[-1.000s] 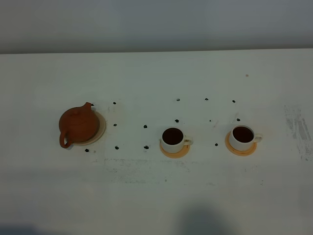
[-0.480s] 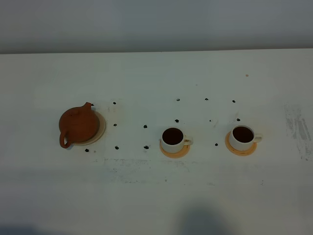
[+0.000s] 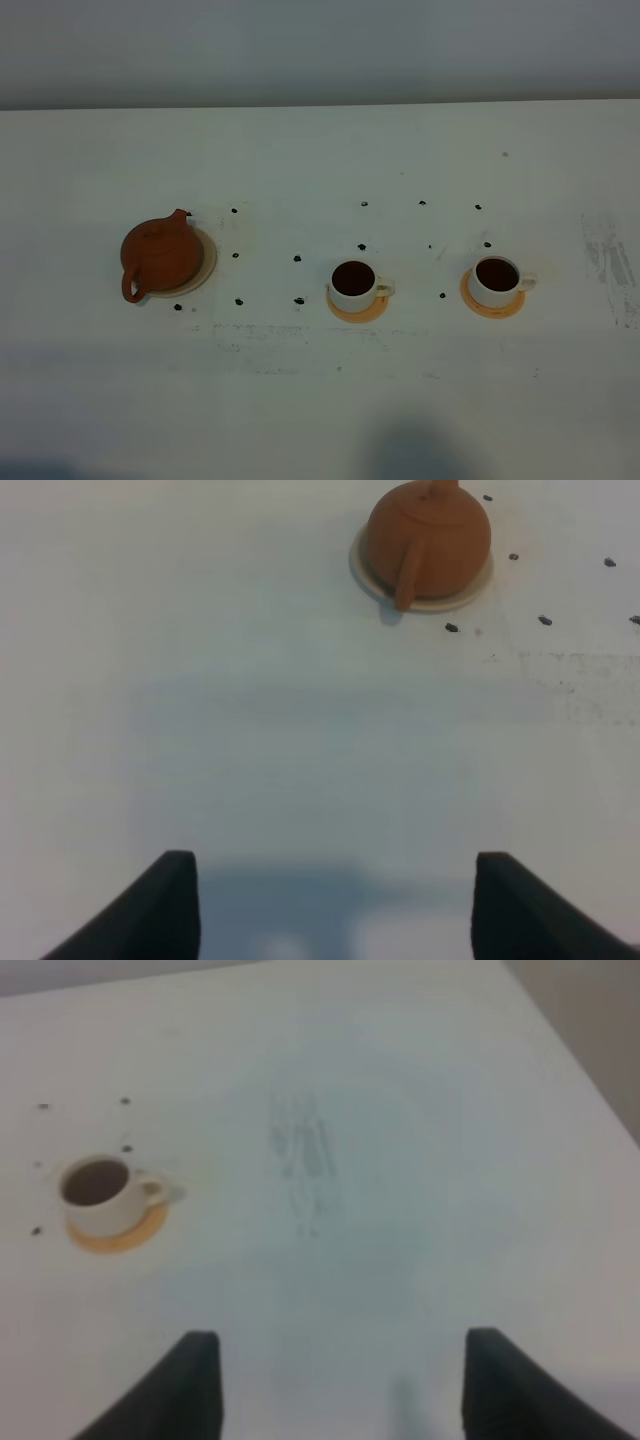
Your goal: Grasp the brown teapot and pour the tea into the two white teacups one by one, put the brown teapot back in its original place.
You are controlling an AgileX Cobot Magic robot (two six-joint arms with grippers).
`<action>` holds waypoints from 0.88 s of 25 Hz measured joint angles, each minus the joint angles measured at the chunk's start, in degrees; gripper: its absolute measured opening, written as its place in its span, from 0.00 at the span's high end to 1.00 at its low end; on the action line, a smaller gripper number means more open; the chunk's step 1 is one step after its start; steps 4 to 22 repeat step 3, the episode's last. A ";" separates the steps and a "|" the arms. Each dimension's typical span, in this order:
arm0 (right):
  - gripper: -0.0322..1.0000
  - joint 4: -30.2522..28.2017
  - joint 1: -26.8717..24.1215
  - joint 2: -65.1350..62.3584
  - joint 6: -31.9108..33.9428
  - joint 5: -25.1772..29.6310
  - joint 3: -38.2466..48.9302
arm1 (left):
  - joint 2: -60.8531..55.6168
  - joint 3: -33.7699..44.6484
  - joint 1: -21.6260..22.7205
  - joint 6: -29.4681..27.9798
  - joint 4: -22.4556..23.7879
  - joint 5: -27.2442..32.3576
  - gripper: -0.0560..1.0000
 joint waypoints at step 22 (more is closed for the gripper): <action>0.48 0.17 2.57 0.00 0.00 0.00 0.00 | 0.00 0.00 0.00 0.00 0.00 0.00 0.42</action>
